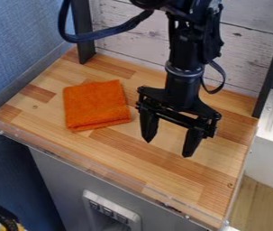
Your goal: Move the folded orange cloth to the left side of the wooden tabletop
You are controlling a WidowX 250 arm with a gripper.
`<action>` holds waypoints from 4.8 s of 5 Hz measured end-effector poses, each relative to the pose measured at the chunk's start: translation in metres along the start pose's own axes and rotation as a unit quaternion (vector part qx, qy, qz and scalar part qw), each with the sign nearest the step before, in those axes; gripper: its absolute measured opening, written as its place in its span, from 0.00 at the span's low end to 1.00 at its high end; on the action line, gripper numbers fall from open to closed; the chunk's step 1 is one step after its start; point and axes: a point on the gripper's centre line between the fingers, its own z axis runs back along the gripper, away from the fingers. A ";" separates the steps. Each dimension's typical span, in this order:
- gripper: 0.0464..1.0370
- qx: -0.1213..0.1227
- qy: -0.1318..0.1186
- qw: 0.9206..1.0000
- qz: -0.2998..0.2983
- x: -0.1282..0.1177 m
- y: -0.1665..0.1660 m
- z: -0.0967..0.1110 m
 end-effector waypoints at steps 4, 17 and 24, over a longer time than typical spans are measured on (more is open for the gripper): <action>0.96 -0.027 -0.037 0.979 0.197 0.035 0.071 -0.014; 0.02 -0.037 -0.024 0.977 0.210 0.056 0.185 -0.047; 0.75 -0.007 -0.045 0.999 -0.009 0.011 0.189 0.002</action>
